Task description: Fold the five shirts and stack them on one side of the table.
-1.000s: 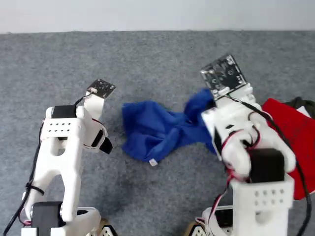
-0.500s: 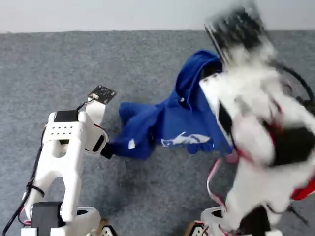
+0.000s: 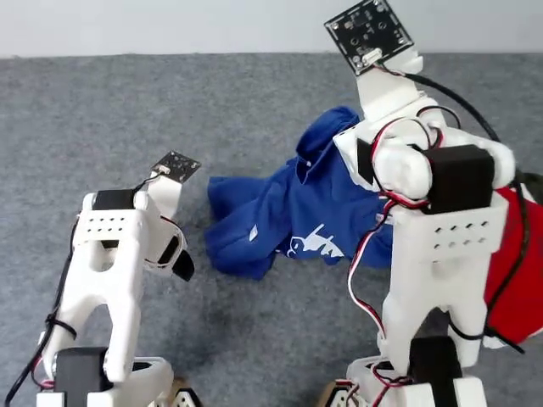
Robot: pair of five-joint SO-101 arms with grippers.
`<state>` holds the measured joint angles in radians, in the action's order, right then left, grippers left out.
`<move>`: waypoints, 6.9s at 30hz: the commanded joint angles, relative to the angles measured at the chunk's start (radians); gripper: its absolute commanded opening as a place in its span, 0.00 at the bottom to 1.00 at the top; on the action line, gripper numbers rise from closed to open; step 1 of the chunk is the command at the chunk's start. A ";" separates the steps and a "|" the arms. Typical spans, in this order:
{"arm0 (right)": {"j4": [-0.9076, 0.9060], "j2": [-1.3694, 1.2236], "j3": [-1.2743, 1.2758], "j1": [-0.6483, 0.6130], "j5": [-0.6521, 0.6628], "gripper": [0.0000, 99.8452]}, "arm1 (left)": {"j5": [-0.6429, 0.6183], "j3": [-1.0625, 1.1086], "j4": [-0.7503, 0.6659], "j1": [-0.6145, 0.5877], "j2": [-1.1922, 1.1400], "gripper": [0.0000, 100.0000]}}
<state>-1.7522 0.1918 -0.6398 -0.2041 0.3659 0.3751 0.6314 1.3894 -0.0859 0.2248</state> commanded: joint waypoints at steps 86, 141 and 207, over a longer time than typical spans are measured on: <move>0.225 0.740 0.213 0.203 -0.038 0.01 | 0.003 -0.825 0.362 -0.023 0.394 0.01; 0.147 0.209 -0.031 0.177 -0.035 0.01 | 0.008 -0.280 0.071 -0.025 0.841 0.01; -0.050 -1.003 -0.844 0.243 0.046 0.15 | -0.153 -1.524 0.370 -0.212 -0.927 0.18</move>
<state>-1.7538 -0.9697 -1.5758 0.0276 0.4181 0.1910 -1.0579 1.7315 -0.2992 -0.8539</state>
